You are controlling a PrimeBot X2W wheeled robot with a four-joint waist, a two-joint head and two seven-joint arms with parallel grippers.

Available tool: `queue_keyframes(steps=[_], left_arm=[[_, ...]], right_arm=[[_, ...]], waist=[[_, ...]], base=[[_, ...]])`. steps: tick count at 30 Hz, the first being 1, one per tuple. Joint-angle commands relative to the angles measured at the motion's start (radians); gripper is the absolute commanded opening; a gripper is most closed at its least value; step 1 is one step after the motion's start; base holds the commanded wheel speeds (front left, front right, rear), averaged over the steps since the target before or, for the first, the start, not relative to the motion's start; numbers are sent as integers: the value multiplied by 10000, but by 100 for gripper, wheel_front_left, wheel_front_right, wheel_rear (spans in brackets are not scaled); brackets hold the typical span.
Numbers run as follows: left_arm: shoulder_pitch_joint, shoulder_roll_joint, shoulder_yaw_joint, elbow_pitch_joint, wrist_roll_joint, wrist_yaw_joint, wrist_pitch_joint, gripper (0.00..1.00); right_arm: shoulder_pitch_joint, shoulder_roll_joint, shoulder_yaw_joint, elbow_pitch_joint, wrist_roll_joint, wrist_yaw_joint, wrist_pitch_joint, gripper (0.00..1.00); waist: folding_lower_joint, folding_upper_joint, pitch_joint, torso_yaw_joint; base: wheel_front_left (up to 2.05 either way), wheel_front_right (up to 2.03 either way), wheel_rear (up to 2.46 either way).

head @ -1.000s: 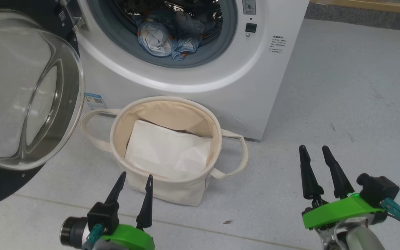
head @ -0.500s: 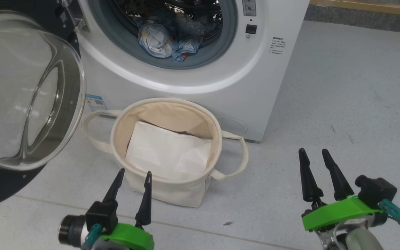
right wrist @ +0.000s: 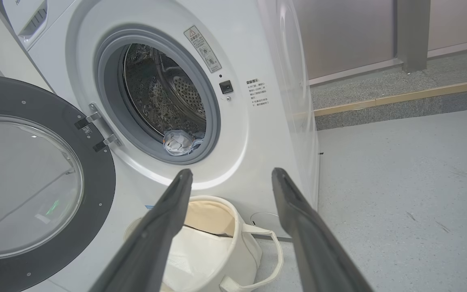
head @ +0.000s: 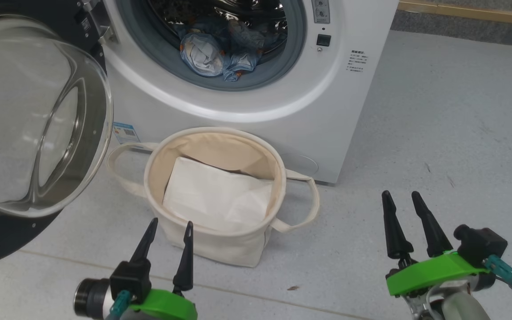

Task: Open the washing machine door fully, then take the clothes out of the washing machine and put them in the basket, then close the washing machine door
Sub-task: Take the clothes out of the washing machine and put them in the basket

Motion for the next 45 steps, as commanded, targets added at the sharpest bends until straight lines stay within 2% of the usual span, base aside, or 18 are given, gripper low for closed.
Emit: queue_keyframes(steps=[1,9,22,35,45], left_arm=[[-218,-8,243,-358,122,-16,-120,100],[-248,-9,203,-316,96,-61,-120,100],[-426,-10,66,473,-942,-194,-120,100],[-571,-10,28,386,-1071,-151,-120,100],[-574,-10,-107,282,-688,-243,-120,100]], right_arm=[[-234,34,244,-280,14,2,-122,100],[-289,34,247,-215,-26,2,-122,100],[-394,34,250,-123,54,2,-122,100],[-469,34,260,-89,41,2,-122,100],[-500,34,347,-64,77,2,-122,100]], waist=[[0,0,16,15],[0,0,60,29],[0,0,135,-10],[0,0,220,22],[0,0,305,93]], base=[[0,0,0],[0,0,0],[25,-11,-14],[181,-145,-36],[152,-150,-2]])
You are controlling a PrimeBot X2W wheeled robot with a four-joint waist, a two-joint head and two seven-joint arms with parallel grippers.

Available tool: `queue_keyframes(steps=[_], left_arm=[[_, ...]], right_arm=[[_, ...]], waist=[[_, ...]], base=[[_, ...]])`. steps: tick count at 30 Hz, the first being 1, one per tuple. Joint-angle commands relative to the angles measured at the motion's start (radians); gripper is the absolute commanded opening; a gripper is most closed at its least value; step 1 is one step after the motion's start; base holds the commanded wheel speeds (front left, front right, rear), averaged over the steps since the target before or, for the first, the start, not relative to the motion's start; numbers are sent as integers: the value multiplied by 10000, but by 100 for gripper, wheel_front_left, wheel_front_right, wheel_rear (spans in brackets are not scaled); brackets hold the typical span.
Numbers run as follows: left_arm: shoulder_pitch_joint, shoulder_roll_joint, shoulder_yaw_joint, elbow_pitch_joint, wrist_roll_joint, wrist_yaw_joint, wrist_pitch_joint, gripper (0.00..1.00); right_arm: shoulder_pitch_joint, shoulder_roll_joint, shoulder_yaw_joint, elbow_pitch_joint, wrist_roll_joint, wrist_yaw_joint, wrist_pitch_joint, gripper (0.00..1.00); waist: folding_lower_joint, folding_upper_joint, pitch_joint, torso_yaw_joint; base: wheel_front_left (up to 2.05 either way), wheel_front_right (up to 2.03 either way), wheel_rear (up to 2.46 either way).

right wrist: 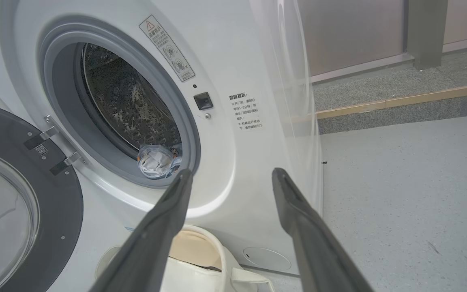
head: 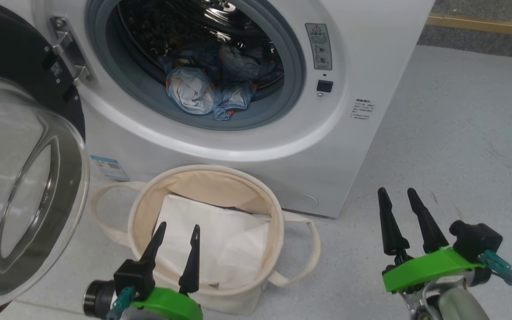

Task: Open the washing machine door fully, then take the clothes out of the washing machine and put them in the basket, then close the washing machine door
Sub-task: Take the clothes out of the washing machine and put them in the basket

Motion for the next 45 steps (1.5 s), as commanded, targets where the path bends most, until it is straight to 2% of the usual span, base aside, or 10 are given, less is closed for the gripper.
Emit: queue_keyframes(steps=[1,22,31,37,45], left_arm=[[-325,13,267,-340,93,-57,-120,100],[-357,12,304,-865,98,-22,-120,100],[-753,52,554,-818,499,120,-120,100],[-1990,667,1013,-797,746,123,-120,100],[-4816,1652,1297,86,1054,-49,523,100]], right_arm=[[-292,20,252,-273,46,2,-122,100],[-340,20,293,-390,16,2,-122,100],[-403,20,840,-564,210,2,-122,100],[-631,20,1020,-969,544,2,-122,100],[-1259,20,1276,-1298,877,2,-122,100]], waist=[[0,0,14,2],[0,0,368,-23],[0,0,947,-288],[0,0,2013,-715],[0,0,3756,-1173]], base=[[76,-76,0],[8,-8,0],[0,0,0],[0,0,0],[0,0,0]])
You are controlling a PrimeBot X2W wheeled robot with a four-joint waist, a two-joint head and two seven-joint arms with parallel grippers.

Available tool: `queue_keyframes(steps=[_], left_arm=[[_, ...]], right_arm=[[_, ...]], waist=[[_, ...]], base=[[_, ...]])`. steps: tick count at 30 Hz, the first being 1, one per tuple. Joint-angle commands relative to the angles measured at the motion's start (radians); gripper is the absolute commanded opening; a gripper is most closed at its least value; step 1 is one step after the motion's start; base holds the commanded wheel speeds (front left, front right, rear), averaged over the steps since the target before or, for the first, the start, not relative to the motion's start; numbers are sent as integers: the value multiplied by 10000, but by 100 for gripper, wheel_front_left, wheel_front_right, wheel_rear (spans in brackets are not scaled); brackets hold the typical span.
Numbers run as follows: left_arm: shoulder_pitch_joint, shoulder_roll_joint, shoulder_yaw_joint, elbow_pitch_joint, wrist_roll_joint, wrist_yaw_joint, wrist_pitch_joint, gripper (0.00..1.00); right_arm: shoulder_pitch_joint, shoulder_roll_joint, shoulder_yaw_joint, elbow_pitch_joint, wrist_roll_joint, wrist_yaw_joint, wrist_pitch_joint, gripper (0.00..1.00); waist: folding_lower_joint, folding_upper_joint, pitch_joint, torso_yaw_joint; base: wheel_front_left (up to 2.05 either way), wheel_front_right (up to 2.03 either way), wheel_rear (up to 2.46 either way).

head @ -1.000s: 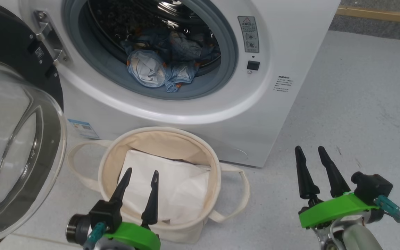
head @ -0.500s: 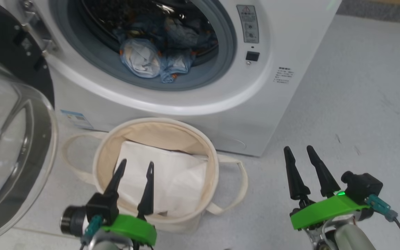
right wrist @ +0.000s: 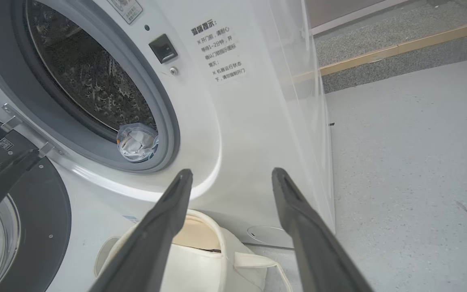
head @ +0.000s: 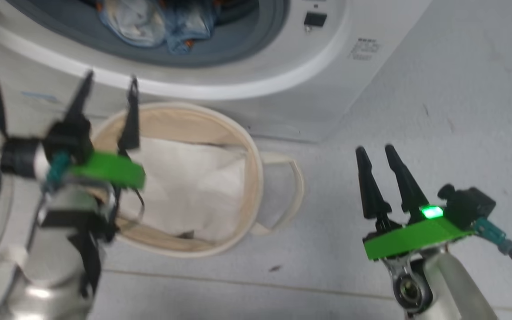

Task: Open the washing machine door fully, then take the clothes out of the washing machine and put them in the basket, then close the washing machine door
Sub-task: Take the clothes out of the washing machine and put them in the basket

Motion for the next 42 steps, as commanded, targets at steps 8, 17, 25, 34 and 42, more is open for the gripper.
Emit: queue_keyframes(steps=[8,17,25,34,42], left_arm=[[-2538,1020,608,1226,162,-104,685,100],[-5072,1469,491,3214,505,129,1678,100],[-6780,1838,125,4619,1127,663,2161,100],[-7556,2306,-631,6006,2006,1145,2494,100],[-8188,2408,-1252,6702,2644,1677,2541,100]], right_arm=[[-834,26,682,-740,416,2,-122,100],[-1170,26,1241,-1077,1056,2,-122,100],[-1392,26,1578,-1398,1363,2,-122,100],[-1381,26,1567,-1521,1583,2,-122,100],[-1456,26,1694,-1669,1506,2,-122,100]], waist=[[-1,0,1552,-897],[-1,0,2165,-1522],[-1,0,2642,-2061],[-1,0,2931,-2424],[-1,0,3188,-2427]], base=[[0,0,0],[0,0,0],[0,0,0],[0,0,0],[0,0,0]])
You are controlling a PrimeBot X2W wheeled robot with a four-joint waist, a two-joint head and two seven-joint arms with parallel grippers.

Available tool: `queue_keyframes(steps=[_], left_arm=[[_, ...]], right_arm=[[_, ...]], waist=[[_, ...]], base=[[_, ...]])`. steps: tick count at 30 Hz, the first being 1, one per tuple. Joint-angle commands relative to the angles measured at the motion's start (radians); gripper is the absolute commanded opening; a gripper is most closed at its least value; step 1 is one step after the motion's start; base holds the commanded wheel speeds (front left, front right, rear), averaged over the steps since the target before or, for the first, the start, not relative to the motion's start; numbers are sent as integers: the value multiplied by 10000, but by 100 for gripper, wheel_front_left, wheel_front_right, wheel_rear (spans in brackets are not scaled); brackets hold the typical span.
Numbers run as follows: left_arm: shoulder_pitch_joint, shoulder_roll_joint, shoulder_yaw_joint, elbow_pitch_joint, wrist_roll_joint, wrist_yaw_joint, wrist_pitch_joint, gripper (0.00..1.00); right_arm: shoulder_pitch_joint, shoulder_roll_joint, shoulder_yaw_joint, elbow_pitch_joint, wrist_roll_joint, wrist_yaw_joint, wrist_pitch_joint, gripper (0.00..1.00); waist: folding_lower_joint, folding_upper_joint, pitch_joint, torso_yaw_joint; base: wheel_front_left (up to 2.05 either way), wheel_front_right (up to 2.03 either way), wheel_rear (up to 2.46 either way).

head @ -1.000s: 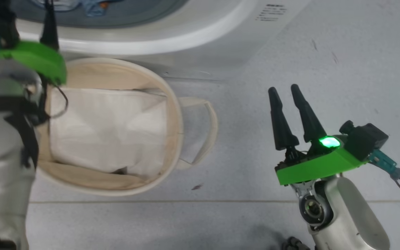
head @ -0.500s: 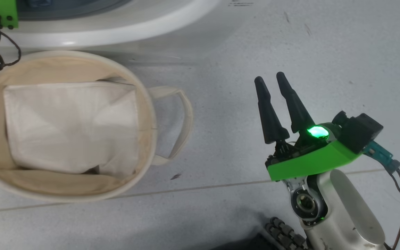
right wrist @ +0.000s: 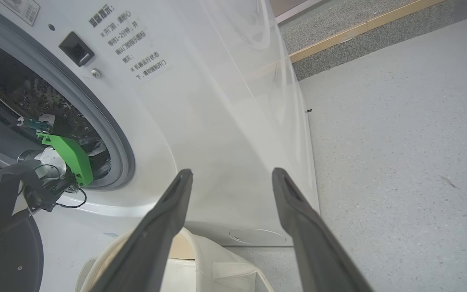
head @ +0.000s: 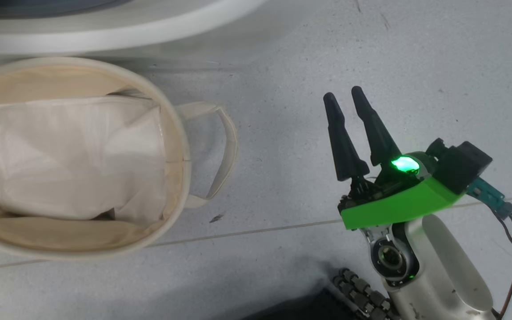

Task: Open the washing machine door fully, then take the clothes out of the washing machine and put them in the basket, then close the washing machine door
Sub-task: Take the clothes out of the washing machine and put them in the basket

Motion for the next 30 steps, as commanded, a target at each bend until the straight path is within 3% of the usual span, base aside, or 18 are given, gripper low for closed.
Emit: queue_keyframes(steps=[1,2,3,9,20,24,30], left_arm=[[-294,467,35,-53,50,51,-71,100],[-340,457,8,18,45,40,-97,100],[-371,453,-28,80,49,26,-145,0],[-396,383,-164,322,-23,-104,-525,0],[437,-309,211,-87,-1026,-8,-2975,0],[1063,-405,366,-821,-1386,-12,-3149,0],[2415,-406,490,-3205,-1773,26,-3165,0]], right_arm=[[135,30,210,-357,-27,2,-122,100],[126,30,209,-365,-32,2,-122,100],[115,30,202,-372,-39,2,-122,100],[52,30,141,-343,-69,2,-122,100],[132,30,-3,-116,-507,2,-122,100],[312,30,-45,19,-640,2,-122,100],[580,30,-100,206,-817,2,-122,100]], waist=[[-1,0,50,28],[-1,0,67,35],[-1,0,83,43],[-1,0,77,100],[-1,0,-890,432],[-1,0,-1442,553],[-1,0,-2222,747]], base=[[0,0,0],[0,0,0],[0,0,0],[0,0,0],[0,0,0],[0,0,0],[0,0,0]])
